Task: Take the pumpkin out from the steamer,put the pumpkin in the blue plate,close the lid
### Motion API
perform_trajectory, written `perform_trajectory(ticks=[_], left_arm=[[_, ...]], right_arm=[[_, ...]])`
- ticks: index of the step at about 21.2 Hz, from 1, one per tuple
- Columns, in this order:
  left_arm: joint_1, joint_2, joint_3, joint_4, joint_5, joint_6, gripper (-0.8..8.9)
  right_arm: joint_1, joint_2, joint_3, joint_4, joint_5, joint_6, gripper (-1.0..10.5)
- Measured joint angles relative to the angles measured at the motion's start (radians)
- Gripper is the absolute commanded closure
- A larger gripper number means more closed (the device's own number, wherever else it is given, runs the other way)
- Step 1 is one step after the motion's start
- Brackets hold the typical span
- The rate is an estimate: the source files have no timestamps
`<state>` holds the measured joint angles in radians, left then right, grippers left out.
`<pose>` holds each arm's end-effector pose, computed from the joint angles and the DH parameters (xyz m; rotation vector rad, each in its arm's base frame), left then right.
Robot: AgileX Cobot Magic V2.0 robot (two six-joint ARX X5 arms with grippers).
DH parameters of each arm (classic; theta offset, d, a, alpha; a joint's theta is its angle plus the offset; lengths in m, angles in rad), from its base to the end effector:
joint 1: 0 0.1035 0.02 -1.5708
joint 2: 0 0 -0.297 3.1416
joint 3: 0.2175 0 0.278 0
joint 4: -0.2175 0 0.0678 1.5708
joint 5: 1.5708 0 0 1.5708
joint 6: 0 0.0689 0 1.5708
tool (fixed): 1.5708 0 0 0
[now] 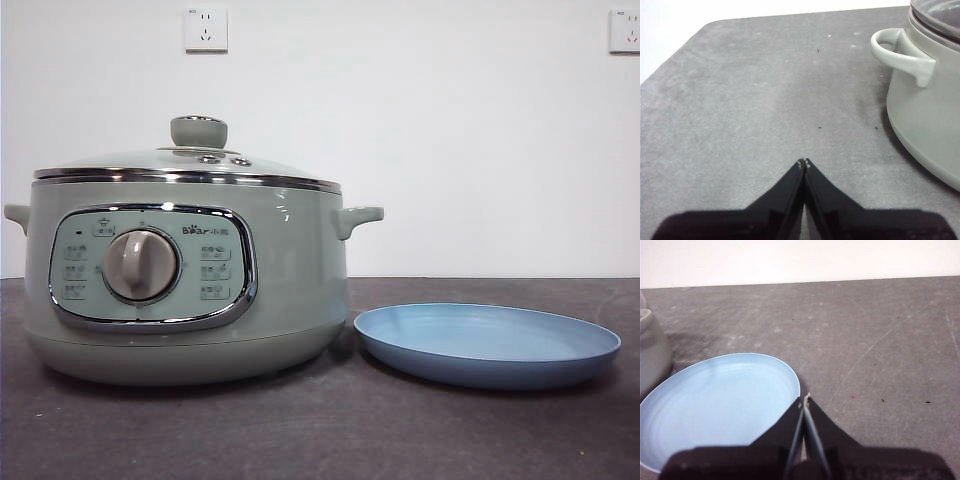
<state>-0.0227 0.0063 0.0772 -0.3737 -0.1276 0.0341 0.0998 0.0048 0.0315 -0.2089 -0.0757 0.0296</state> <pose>0.1196 0.0061 0.1438 0.0566 0.3038 0.0989 0.1258 0.0178 0.1474 0.0273 0.1850 0.1723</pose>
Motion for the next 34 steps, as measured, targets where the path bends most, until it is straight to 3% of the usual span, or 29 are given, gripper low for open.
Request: perform_trajectory(ticks=[4,11,14,19,21,29,34], left_arm=[[0.0,0.0,0.0,0.0,0.0,0.007,8.17],[0.0,0.0,0.0,0.0,0.019,-0.01,8.17],[0.0,0.0,0.0,-0.001,0.13,-0.101,8.16],[0.0,0.0,0.001,0.004,0.413,-0.355,8.17],[0.0,0.0,0.0,0.012,0.47,-0.424,8.17],[0.0,0.0,-0.001,0.13,0.489,-0.513,8.21],[0.0,0.018,0.039,0.127,0.489,-0.548,8.21]], right_arm=[[0.0,0.0,0.0,0.0,-0.001,0.029,9.6],[0.0,0.0,0.0,0.0,-0.001,0.233,9.6],[0.0,0.0,0.0,0.0,-0.001,0.29,9.6],[0.0,0.0,0.0,0.0,-0.003,0.352,9.6],[0.0,0.0,0.0,0.0,-0.003,0.38,9.6],[0.0,0.001,0.007,-0.013,-0.098,0.419,9.6],[0.0,0.04,0.071,-0.053,-0.107,0.443,9.6]])
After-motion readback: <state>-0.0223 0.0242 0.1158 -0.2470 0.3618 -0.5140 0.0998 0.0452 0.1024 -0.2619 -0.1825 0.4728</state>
